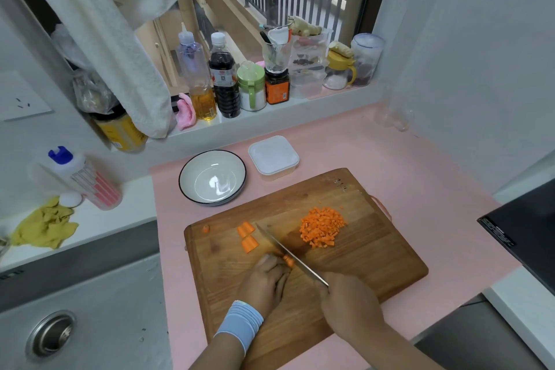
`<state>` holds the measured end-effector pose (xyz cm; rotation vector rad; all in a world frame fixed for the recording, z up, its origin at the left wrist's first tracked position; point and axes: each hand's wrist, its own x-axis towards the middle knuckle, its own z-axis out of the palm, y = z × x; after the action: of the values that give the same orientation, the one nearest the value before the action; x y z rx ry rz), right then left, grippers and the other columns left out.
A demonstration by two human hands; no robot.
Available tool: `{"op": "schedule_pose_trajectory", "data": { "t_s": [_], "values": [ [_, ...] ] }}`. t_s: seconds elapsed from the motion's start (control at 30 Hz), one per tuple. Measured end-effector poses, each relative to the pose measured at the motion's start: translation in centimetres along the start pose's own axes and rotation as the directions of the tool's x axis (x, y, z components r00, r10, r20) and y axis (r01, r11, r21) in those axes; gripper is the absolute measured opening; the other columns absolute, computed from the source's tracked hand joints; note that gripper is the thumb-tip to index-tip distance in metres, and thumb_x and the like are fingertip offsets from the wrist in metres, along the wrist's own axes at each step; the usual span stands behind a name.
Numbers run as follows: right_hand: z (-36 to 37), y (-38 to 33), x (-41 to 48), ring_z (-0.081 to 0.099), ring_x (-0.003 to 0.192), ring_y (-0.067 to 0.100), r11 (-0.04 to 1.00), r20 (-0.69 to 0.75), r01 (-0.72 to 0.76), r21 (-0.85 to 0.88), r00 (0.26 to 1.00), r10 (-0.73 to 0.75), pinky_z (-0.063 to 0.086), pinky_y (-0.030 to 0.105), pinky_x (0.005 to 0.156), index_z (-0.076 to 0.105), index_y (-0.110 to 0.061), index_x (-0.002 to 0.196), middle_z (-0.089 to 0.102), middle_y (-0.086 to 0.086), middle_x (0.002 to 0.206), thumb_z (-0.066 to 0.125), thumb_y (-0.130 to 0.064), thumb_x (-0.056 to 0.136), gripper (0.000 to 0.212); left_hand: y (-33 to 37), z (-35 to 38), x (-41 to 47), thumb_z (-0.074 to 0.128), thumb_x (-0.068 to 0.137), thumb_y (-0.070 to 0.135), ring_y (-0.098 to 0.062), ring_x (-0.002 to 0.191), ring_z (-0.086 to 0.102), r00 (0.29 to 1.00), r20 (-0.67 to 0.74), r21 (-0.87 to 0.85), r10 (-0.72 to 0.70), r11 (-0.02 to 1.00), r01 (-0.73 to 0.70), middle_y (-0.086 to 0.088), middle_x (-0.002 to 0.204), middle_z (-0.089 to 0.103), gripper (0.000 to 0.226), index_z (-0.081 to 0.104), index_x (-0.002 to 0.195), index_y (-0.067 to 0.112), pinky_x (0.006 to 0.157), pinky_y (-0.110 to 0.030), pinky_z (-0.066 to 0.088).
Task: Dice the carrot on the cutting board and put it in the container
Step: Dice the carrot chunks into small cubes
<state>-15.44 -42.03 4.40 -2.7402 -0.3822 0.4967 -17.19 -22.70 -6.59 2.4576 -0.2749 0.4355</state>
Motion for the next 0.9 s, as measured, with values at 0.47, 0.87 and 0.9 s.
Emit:
{"op": "schedule_pose_trajectory", "data": {
  "t_s": [0.47,0.87,0.9],
  "values": [
    [0.6,1.4,-1.6,0.067,0.089,0.016,0.998,0.026,-0.046,-0.046,0.999,0.048,0.049,0.029,0.076,0.066,-0.028,0.1,0.07,-0.004,0.09,0.041,-0.039,0.099,0.028,-0.2,0.2,0.0,0.067,0.086,0.006,-0.012,0.092,0.058,1.0,-0.015,-0.021,-0.004,1.0,0.003,0.002,0.094,0.064,0.009,0.074,0.089,0.012,0.088,-0.015,0.045],
    [-0.1,0.3,0.7,0.067,0.093,0.016,0.998,0.121,-0.056,0.038,0.991,0.051,0.052,0.03,0.08,0.065,-0.021,0.112,0.069,-0.003,0.101,0.043,-0.041,0.104,0.03,-0.1,0.5,-0.3,0.068,0.088,0.009,-0.014,0.092,0.058,0.999,-0.037,0.03,0.026,0.999,-0.025,0.0,0.097,0.064,0.007,0.074,0.092,0.01,0.086,-0.017,0.047],
    [-0.2,0.3,0.7,0.066,0.094,0.017,0.998,0.122,-0.054,0.032,0.991,0.05,0.051,0.029,0.079,0.065,-0.021,0.112,0.069,-0.003,0.101,0.043,-0.041,0.104,0.031,-0.1,0.5,-0.3,0.068,0.089,0.009,-0.014,0.093,0.058,0.999,-0.039,0.034,0.028,0.999,-0.027,0.0,0.098,0.064,0.007,0.074,0.092,0.01,0.086,-0.018,0.047]
  ]
}}
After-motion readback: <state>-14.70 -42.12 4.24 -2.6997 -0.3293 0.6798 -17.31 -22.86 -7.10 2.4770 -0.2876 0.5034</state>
